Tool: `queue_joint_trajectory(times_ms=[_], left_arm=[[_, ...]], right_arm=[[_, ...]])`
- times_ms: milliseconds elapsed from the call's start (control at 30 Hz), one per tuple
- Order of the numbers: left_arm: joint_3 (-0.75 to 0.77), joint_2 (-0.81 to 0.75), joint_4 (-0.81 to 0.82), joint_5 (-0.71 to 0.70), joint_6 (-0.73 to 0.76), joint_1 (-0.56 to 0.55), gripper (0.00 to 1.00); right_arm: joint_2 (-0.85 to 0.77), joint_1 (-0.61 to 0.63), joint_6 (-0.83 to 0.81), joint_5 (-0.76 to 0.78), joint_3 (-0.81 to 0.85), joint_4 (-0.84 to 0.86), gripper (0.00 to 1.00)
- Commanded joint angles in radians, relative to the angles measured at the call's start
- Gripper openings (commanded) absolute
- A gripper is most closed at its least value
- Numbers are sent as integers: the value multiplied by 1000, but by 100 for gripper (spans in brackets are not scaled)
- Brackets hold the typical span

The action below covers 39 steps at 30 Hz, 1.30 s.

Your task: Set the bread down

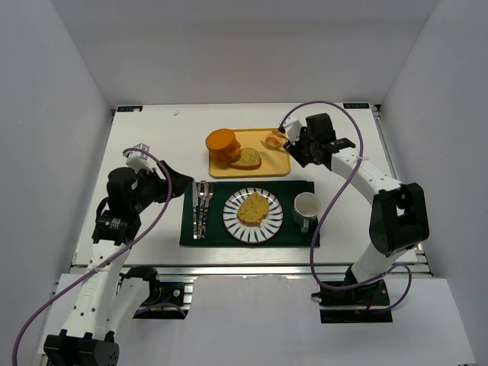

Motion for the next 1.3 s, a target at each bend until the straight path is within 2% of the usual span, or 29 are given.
queue_joint_trajectory(times_ms=[0,200,600,800,967,1000,1100,1267], left_arm=[[-16,-12,25,6,-10,0,76],[-16,21,54,17,-12,0,76],[-14,28,56,14,-7,0,76],[-10,37,62,20,-7,0,76],[0,34,50,12,-2,0,76],[1,34,48,11,-2,0,76],[1,30,45,7,-2,0,76],[-8,30,56,10,-5,0,76]], right_arm=[[-6,2,-45,54,25,118,51],[7,1,-68,83,-9,150,51],[52,1,-63,68,-13,104,52],[86,1,-79,125,-13,124,50],[96,1,-87,111,7,86,34],[80,2,-83,104,8,70,26],[17,1,-71,68,0,50,14],[-103,1,-33,-48,16,-34,12]])
